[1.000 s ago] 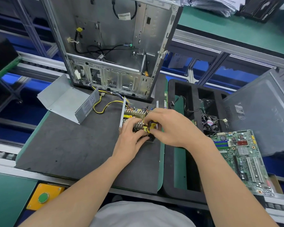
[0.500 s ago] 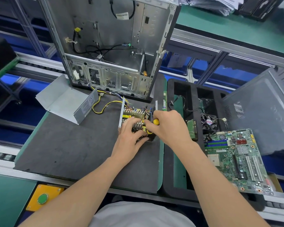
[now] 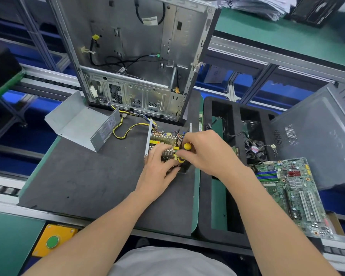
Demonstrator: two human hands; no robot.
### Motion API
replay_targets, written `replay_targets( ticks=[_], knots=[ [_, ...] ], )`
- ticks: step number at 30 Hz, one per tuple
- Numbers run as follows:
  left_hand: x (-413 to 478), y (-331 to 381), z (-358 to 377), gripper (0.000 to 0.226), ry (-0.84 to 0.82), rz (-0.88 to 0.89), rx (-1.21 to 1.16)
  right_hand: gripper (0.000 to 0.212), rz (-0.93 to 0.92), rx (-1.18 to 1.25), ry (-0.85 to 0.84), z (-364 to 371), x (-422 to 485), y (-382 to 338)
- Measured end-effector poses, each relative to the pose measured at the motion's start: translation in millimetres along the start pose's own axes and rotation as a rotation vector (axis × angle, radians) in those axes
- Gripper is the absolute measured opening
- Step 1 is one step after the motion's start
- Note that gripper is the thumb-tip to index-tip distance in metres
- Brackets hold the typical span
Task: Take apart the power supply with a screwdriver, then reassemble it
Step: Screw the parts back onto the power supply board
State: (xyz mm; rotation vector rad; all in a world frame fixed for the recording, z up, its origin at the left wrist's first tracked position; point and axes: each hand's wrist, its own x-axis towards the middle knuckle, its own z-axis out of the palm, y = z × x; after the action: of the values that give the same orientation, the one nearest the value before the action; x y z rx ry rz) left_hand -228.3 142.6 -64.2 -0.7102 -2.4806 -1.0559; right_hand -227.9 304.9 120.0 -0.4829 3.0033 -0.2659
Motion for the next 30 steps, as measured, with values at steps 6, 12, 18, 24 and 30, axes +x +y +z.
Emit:
replay_targets(
  ticks=[6, 12, 18, 24, 30],
  knots=[
    [2, 1, 0, 0.015, -0.023, -0.029, -0.005, 0.048, 0.250, 0.006, 0.144, 20, 3, -8],
    [0, 0, 1, 0.012, -0.005, -0.016, -0.003, 0.036, 0.028, -0.015, 0.122, 10, -2, -5],
    [0, 1, 1, 0.011, -0.025, -0.013, 0.023, 0.016, -0.116, 0.103, -0.114, 2, -2, 8],
    [1, 1, 1, 0.013, -0.013, -0.014, 0.027, 0.019, -0.014, 0.138, -0.048, 7, 0, 4],
    [0, 0, 3, 0.016, -0.024, -0.032, 0.035, 0.018, 0.027, 0.142, -0.013, 10, 0, 3]
  ],
)
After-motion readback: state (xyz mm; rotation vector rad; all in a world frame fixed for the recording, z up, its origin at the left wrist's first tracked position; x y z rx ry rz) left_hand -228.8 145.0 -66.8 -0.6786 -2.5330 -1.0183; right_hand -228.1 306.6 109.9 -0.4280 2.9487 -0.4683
